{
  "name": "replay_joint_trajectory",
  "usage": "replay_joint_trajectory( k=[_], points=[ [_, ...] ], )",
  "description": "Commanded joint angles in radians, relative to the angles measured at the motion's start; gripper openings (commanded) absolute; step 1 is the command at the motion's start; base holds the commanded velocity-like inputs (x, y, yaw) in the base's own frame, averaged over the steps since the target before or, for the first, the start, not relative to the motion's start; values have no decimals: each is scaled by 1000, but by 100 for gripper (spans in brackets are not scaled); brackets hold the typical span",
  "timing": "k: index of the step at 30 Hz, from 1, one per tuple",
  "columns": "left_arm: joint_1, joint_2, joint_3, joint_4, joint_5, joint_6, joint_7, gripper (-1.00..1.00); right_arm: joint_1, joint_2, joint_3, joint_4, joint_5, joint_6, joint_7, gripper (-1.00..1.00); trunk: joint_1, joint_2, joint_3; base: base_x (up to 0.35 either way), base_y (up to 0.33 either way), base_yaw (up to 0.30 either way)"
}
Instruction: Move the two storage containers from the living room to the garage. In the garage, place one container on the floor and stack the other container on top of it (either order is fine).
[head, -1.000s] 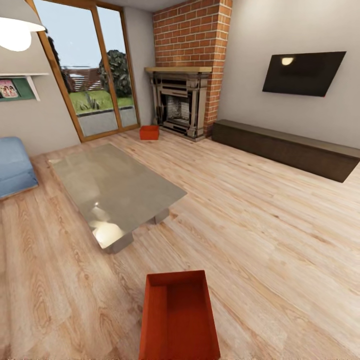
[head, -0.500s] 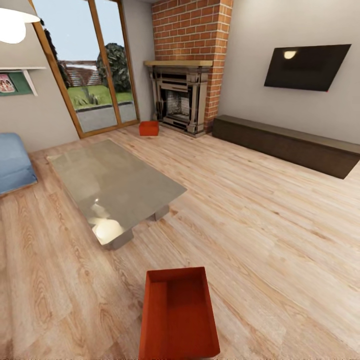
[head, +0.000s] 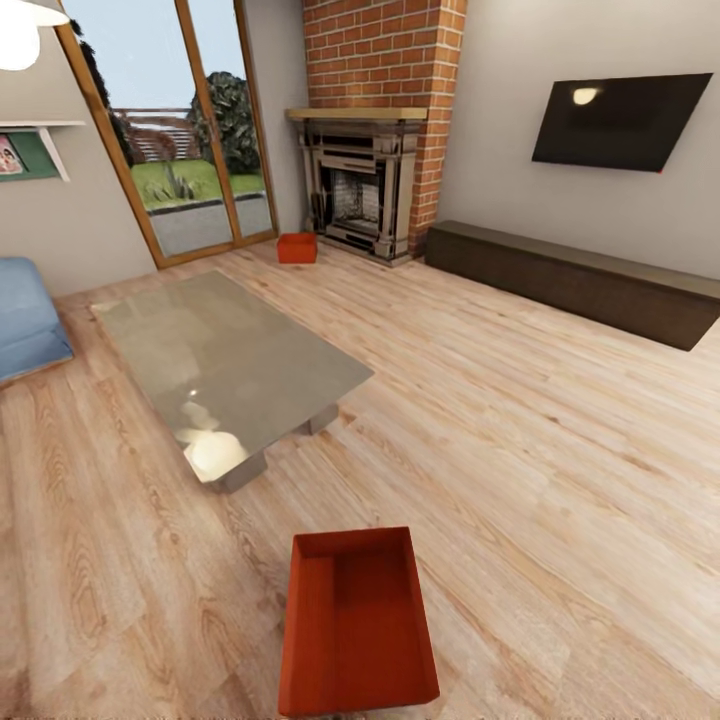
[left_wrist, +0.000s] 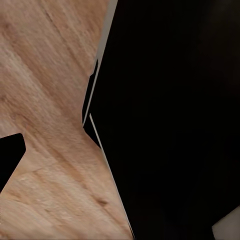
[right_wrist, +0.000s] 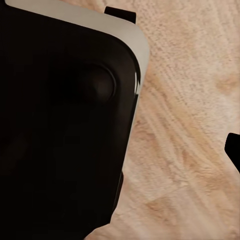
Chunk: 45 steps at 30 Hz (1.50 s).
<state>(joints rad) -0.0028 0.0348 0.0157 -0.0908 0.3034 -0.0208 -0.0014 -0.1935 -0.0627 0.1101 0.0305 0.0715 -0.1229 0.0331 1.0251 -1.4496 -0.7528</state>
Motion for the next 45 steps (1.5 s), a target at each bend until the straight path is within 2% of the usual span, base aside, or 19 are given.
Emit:
replay_joint_trajectory(
  k=[1, 45],
  points=[
    [0, 0, 1, 0, 4, -2, 0, 100, -1, 0, 3, 3, 7, -6, 1, 100, 0, 0, -2, 0, 0, 0],
    [0, 0, 1, 0, 4, -2, 0, 100, -1, 0, 4, 3, 7, -6, 1, 100, 0, 0, -74, 0, 0, 0]
  ],
)
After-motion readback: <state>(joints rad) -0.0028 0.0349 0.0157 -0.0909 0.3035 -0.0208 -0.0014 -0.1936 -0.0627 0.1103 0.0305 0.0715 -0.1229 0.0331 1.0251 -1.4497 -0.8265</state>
